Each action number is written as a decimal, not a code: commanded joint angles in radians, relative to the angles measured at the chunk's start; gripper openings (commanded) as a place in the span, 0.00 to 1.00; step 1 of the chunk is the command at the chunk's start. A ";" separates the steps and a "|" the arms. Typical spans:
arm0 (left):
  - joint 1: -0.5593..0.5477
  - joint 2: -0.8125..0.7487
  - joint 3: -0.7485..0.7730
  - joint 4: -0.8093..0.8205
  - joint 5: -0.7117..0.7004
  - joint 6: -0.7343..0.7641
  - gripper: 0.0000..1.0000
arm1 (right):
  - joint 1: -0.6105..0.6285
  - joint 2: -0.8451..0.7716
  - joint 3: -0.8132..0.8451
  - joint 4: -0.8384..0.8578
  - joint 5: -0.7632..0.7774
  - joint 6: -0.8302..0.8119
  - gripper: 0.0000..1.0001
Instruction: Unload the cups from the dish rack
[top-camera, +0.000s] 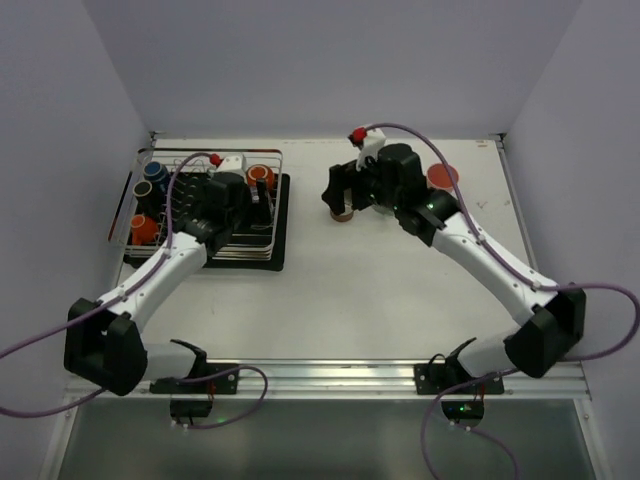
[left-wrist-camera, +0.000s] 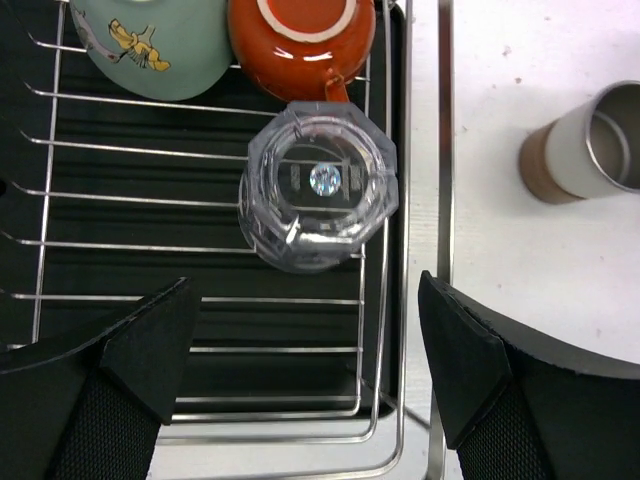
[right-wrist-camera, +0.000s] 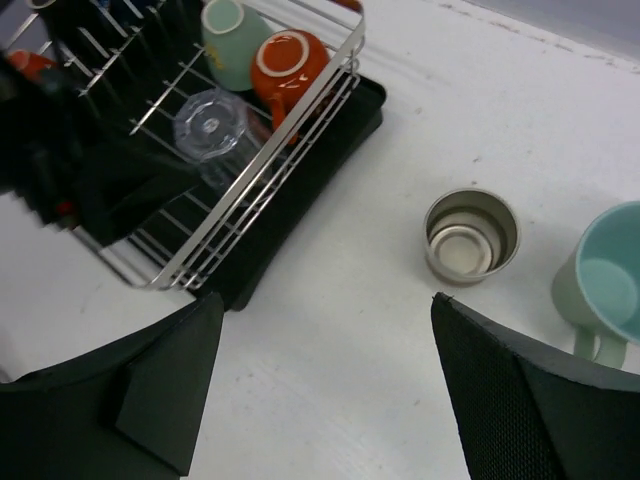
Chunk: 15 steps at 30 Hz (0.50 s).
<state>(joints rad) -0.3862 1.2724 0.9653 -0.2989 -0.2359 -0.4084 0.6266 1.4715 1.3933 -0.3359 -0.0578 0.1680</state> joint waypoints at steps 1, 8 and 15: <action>0.009 0.094 0.099 0.081 -0.079 0.008 0.96 | 0.004 -0.133 -0.190 0.187 -0.125 0.145 0.86; 0.012 0.214 0.159 0.124 -0.088 0.036 0.96 | 0.016 -0.230 -0.361 0.264 -0.186 0.177 0.86; 0.015 0.286 0.187 0.141 -0.112 0.037 0.86 | 0.022 -0.249 -0.379 0.275 -0.212 0.185 0.85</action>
<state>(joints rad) -0.3817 1.5475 1.1084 -0.2245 -0.3004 -0.3824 0.6418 1.2613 1.0103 -0.1375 -0.2325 0.3328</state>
